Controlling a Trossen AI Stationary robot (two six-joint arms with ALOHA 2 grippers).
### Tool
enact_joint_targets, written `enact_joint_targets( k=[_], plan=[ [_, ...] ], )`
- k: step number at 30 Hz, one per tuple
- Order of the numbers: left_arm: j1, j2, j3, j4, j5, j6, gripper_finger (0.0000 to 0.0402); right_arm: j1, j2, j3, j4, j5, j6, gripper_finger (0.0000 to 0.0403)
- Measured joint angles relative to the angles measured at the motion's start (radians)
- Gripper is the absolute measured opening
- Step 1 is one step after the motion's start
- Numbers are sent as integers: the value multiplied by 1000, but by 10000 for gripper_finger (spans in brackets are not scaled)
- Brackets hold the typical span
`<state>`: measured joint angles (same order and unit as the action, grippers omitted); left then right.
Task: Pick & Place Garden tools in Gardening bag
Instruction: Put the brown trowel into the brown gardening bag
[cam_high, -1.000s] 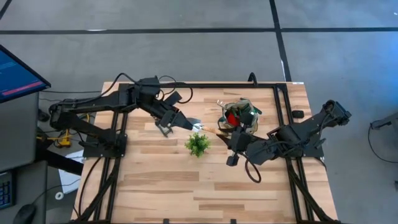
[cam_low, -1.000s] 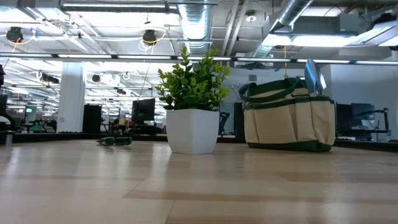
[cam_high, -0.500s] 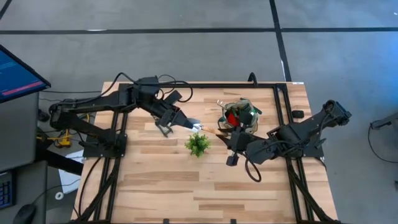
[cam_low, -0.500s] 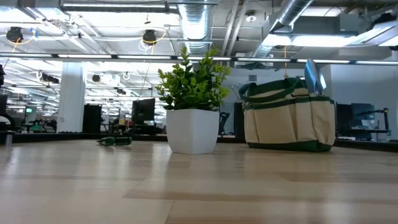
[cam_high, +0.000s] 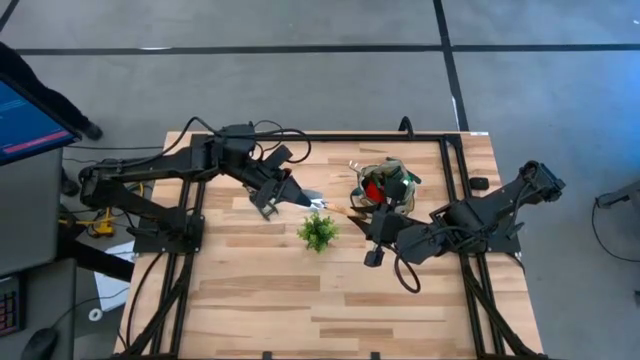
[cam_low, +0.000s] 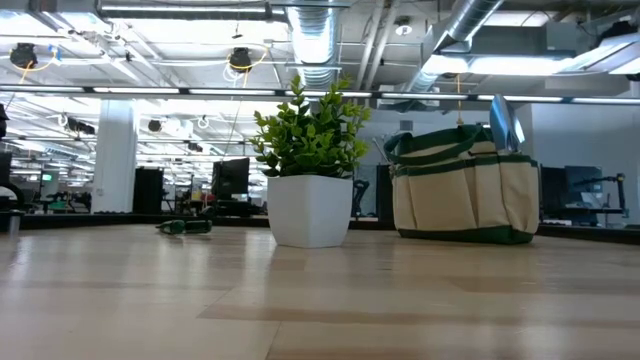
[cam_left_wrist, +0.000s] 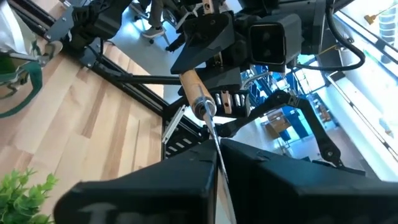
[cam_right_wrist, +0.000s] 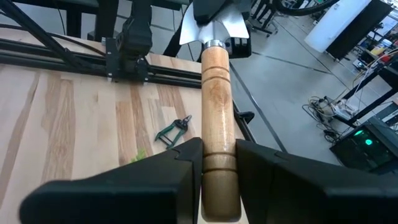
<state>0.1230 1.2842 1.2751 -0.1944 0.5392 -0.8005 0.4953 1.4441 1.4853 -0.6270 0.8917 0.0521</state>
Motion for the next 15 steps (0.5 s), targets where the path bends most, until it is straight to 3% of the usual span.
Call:
enact_joint_targets(
  k=[8,15],
  plan=[
    [0,0,0,2,0,7,1,0,0,0,0,0,0,74],
    [0,0,0,5,0,10,0,13,0,0,12,-5,33,254]
  ],
)
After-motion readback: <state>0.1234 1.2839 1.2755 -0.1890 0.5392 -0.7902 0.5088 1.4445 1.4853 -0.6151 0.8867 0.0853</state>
